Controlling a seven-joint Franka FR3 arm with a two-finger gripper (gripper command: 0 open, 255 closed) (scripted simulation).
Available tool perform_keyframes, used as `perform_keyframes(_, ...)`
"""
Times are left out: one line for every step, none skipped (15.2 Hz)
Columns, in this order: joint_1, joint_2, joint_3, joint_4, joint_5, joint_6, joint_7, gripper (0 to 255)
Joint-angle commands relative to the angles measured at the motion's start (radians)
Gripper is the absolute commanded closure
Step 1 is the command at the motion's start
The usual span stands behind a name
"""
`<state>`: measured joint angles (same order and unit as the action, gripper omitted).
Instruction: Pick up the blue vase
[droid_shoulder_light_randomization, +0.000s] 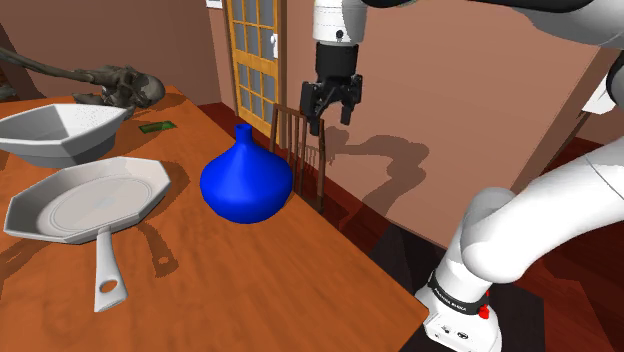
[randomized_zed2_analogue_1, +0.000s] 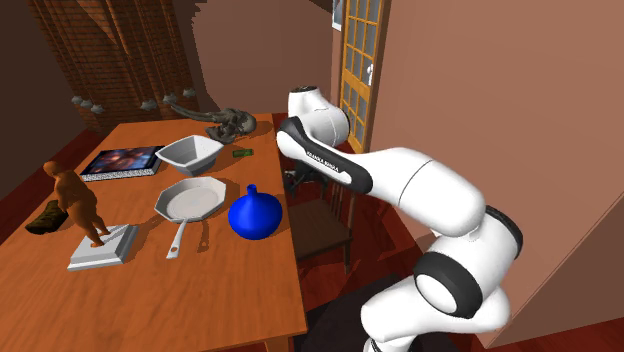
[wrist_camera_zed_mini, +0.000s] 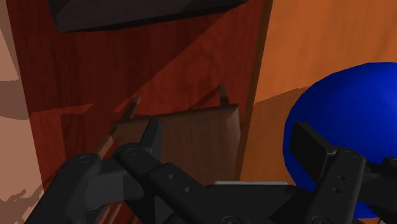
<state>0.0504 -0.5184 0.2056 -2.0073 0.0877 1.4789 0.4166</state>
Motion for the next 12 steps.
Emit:
perform_keyframes(0.006, 0.054, 0.035, 0.065, 0.011, -0.005, 0.045, 0)
perform_keyframes(0.008, 0.083, 0.051, 0.1, 0.013, -0.008, 0.066, 0)
perform_keyframes(0.011, 0.113, 0.068, 0.137, 0.014, -0.011, 0.087, 0)
perform_keyframes(0.013, 0.144, 0.084, 0.174, 0.014, -0.015, 0.109, 0)
perform_keyframes(0.016, 0.176, 0.1, 0.213, 0.012, -0.02, 0.131, 0)
perform_keyframes(0.018, 0.209, 0.117, 0.254, 0.009, -0.025, 0.153, 0)
perform_keyframes(0.022, 0.243, 0.134, 0.297, 0.004, -0.031, 0.176, 0)
perform_keyframes(0.025, 0.279, 0.151, 0.341, -0.002, -0.039, 0.2, 0)
perform_keyframes(0.03, 0.316, 0.168, 0.388, -0.01, -0.047, 0.224, 0)
perform_keyframes(0.036, 0.354, 0.185, 0.437, -0.02, -0.057, 0.248, 0)
perform_keyframes(0.043, 0.394, 0.202, 0.489, -0.032, -0.068, 0.273, 0)
perform_keyframes(0.052, 0.437, 0.219, 0.543, -0.047, -0.081, 0.299, 0)
